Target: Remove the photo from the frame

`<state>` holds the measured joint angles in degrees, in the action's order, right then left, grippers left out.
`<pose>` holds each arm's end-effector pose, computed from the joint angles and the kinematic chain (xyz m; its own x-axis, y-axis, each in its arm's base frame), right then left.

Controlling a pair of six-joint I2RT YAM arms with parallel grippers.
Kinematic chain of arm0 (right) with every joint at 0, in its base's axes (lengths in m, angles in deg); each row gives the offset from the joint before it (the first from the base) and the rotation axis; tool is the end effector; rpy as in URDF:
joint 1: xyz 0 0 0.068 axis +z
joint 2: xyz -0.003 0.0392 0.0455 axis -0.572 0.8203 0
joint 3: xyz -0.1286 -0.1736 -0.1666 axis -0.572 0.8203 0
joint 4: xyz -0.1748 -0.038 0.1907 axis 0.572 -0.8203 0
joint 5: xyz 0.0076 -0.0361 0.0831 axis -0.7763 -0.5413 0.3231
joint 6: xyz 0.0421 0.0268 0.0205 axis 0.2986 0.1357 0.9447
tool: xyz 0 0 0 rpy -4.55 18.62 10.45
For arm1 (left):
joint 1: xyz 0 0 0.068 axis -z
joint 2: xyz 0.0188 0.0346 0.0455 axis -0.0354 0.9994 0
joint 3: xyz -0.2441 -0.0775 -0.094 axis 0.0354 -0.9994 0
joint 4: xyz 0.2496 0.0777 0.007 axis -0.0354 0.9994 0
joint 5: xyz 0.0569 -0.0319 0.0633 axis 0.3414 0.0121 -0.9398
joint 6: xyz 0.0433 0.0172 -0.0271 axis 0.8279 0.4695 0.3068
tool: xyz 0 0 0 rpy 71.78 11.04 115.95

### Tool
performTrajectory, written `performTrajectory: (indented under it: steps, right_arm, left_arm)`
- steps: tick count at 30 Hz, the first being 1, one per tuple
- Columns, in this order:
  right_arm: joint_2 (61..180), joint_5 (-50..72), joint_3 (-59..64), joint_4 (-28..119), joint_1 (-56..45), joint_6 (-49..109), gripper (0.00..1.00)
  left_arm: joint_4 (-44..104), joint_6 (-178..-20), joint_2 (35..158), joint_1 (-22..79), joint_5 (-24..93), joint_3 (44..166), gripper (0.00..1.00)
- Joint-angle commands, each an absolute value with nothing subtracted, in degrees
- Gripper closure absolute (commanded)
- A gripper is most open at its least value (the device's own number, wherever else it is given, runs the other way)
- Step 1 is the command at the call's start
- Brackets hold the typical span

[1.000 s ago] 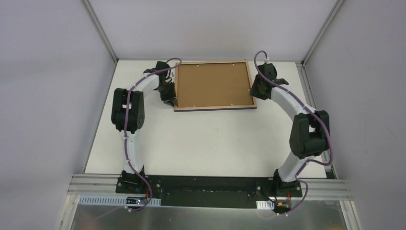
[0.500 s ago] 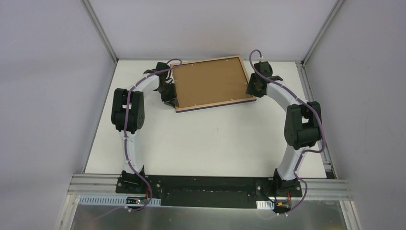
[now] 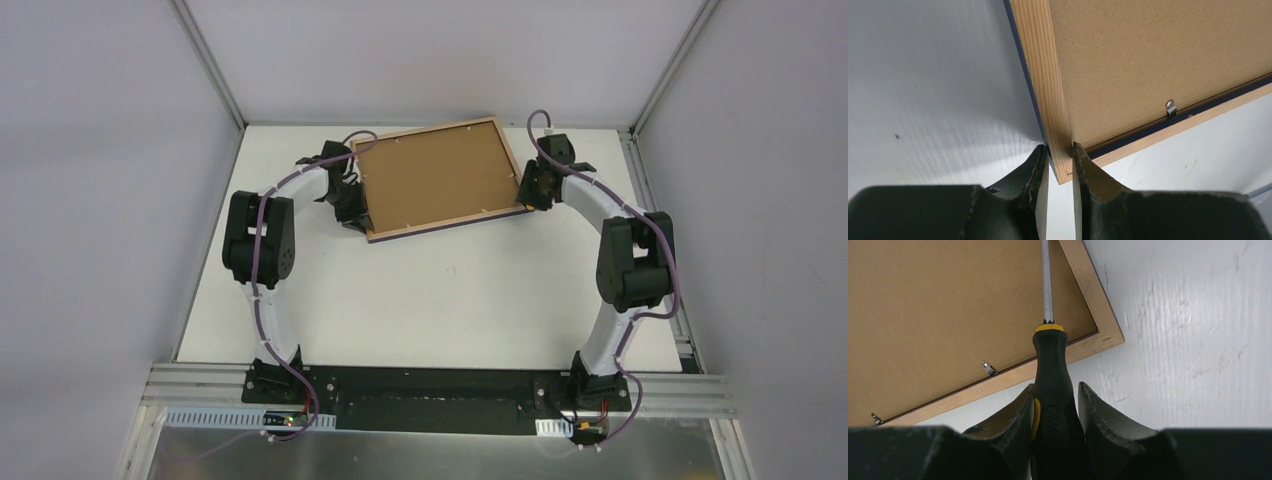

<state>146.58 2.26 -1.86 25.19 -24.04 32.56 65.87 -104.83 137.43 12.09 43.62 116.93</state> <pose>0.4095 0.0776 0.2231 -0.7530 0.0226 -0.6576 -0.0524 0.9942 0.0941 0.4117 -0.0839 0.1689 -0.9462 -0.1210 -0.3000 0.0032 0.9239 -0.3827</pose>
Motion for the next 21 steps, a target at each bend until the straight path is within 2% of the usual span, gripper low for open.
performTrajectory:
  steps: [1,9,10,14,19,21]
  right_arm:
    - [140.94,0.66,4.2,23.15,-25.05,35.51,1.0]
    - [128.79,2.6,14.93,18.89,-25.07,37.15,1.0]
    - [127.69,2.58,15.68,18.65,-25.04,37.11,1.0]
    - [126.72,2.87,15.8,18.26,-25.28,34.99,1.0]
    - [127.69,6.38,14.99,17.79,-25.31,33.28,1.0]
    - [126.85,6.1,15.86,17.82,-25.27,33.1,1.0]
  left_arm:
    - [76.23,-102.75,134.73,12.13,40.89,108.54,1.0]
    - [76.19,-103.41,126.27,12.07,41.39,103.81,1.0]
    - [76.19,-103.85,125.48,11.94,42.03,104.35,0.97]
    - [76.19,-106.2,125.47,11.26,44.43,108.61,0.72]
    - [76.1,-109.61,128.87,9.05,43.17,115.0,0.54]
    - [75.97,-109.81,130.76,8.47,42.82,117.67,0.5]
